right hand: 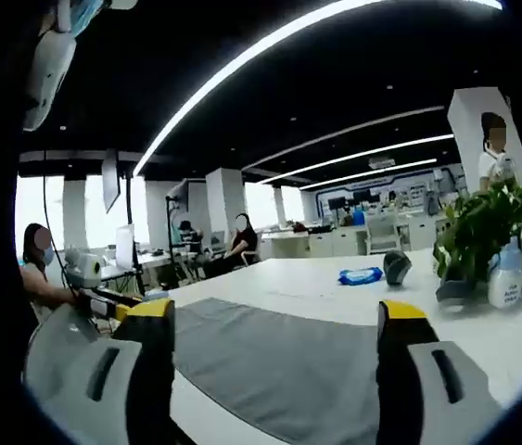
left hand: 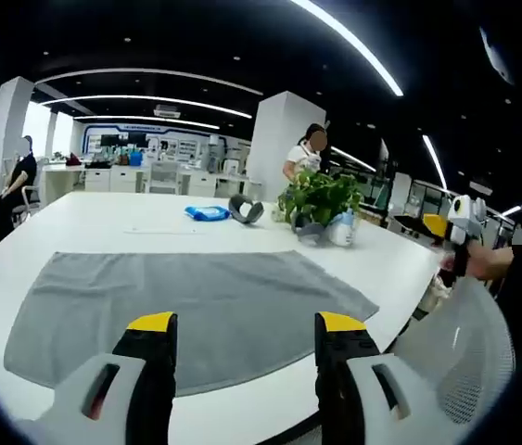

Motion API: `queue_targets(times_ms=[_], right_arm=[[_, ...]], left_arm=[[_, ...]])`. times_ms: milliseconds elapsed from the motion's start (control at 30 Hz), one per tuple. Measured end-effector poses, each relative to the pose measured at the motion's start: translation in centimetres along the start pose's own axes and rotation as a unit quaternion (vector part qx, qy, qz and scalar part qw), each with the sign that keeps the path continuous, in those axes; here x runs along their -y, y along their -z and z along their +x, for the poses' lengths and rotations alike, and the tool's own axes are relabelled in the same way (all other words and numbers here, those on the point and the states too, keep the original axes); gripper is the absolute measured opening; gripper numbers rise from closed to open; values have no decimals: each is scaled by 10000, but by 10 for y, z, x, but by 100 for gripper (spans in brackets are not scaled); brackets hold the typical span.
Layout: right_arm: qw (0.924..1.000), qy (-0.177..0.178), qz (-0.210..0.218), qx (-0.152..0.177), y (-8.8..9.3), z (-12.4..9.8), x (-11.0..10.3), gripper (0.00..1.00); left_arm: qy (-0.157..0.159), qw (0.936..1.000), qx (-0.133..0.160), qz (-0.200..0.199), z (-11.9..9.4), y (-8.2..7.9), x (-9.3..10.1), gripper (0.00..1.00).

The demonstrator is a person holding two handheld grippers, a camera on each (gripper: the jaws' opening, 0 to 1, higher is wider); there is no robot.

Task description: Fold the towel on the table until its edges align and the towel forms a compact rectangular stack.

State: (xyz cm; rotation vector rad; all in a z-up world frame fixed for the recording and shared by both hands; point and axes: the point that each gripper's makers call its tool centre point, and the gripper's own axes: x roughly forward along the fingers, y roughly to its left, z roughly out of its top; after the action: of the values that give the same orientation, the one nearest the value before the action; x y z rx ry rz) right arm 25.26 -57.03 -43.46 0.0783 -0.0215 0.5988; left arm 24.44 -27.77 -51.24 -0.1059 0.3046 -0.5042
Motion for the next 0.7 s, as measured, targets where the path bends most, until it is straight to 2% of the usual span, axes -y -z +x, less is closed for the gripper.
queue_targets(times_ms=[33, 67, 100, 133, 200, 333, 500, 700], right_arm=[[9999, 143, -71, -37, 3, 2, 2, 97], [9991, 270, -197, -271, 12, 0, 5, 95], [9983, 412, -64, -412, 21, 4, 6, 99], [9964, 169, -530, -643, 27, 5, 0, 98], [9938, 278, -744, -784, 31, 6, 2, 99], [9949, 217, -517, -833, 35, 5, -5, 97], [9943, 251, -353, -970, 40, 1, -2, 90], [9935, 303, -337, -1048, 43, -1, 0, 87]], left_arm=[[-61, 9996, 261, -100, -2, -9, -2, 64], [-71, 9987, 465, -197, -3, -16, -2, 66], [-60, 9969, 699, -350, -5, -23, -3, 71], [-57, 9959, 778, -452, -6, -25, -4, 75], [-72, 9958, 763, -497, -6, -23, -8, 82], [-102, 9980, 588, -211, -5, -15, -13, 82], [7, 9980, 574, -282, -3, -17, -4, 82], [22, 9984, 521, -228, -1, -16, -1, 82]])
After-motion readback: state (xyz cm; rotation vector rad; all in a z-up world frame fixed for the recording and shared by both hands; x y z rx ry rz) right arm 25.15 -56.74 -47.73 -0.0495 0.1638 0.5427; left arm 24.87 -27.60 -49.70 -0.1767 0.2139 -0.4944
